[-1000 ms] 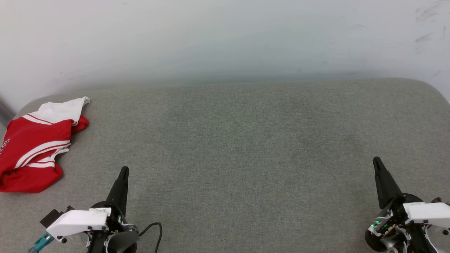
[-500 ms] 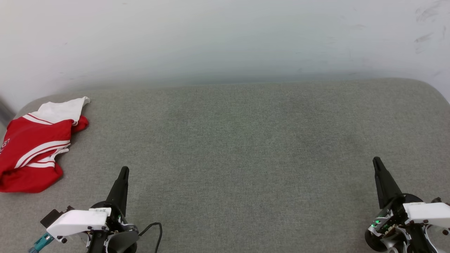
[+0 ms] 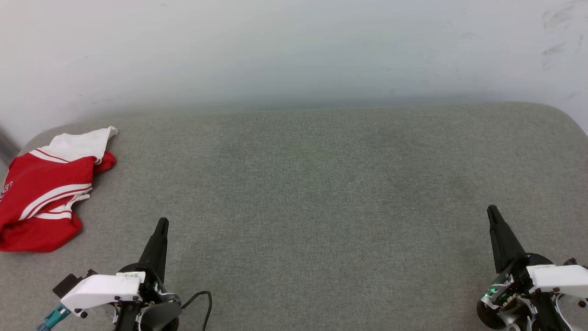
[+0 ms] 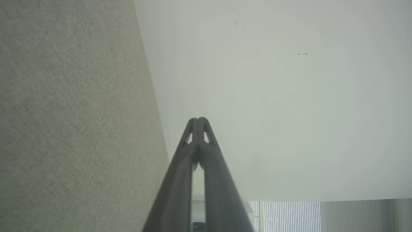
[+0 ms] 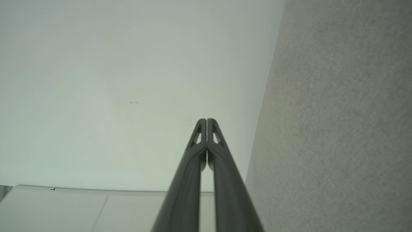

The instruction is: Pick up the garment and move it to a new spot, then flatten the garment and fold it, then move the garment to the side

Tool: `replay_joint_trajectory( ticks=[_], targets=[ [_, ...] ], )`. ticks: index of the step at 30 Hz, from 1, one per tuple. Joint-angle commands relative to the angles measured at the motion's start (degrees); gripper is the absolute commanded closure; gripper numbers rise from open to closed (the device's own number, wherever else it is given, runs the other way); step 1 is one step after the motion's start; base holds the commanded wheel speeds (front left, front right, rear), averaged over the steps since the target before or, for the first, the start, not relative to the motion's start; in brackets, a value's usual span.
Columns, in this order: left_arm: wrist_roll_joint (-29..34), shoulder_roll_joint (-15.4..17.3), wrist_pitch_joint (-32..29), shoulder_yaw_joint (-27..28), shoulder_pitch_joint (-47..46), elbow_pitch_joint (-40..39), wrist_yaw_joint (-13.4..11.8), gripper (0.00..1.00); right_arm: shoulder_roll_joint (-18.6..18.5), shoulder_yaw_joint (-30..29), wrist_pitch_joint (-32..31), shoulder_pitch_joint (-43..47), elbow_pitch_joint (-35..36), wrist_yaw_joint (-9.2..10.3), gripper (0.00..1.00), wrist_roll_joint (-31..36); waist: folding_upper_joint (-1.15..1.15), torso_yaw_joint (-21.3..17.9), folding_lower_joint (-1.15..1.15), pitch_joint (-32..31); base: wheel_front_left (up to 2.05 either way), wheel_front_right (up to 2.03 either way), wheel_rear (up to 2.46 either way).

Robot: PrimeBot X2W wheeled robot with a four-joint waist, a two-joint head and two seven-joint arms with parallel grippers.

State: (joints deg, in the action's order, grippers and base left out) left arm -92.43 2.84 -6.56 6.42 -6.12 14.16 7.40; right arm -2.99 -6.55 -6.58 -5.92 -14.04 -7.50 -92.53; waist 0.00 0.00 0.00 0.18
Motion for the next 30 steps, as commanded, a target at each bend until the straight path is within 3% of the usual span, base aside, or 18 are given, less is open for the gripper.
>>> replay_joint_trajectory(
  ticks=[1, 24, 25, 30],
  targets=[
    [0.03, 0.07, -0.1, 0.19, -0.35, -0.04, 0.2, 1.0, 0.18, 0.03, -0.04, -0.6, -0.04, 0.02, 1.0, 0.25, 0.0, 0.0, 0.0, 0.0, 0.0, 0.0, 0.0],
    [0.03, 0.07, -0.1, 0.19, -0.35, -0.05, 0.2, 1.0, 0.18, 0.03, -0.04, -0.61, -0.04, 0.02, 1.0, 0.25, 0.0, 0.0, 0.0, 0.0, 0.0, 0.0, 0.0],
    [0.02, 0.0, 0.03, 0.0, 0.0, -0.02, 0.0, 0.0, 0.0, 0.01, 0.03, 0.0, 0.01, 0.0, 0.0, 0.02, 0.0, 0.0, 0.0, 0.0, 0.0, 0.0, 0.0],
    [0.4, -0.13, 0.74, -0.44, 1.25, 0.88, -0.03, 0.0, 0.05, 0.57, 0.71, 1.25, -1.08, 0.01, 0.0, 0.38, 0.0, 0.0, 0.0, 0.02, 0.0, 0.0, 0.0]
  ],
)
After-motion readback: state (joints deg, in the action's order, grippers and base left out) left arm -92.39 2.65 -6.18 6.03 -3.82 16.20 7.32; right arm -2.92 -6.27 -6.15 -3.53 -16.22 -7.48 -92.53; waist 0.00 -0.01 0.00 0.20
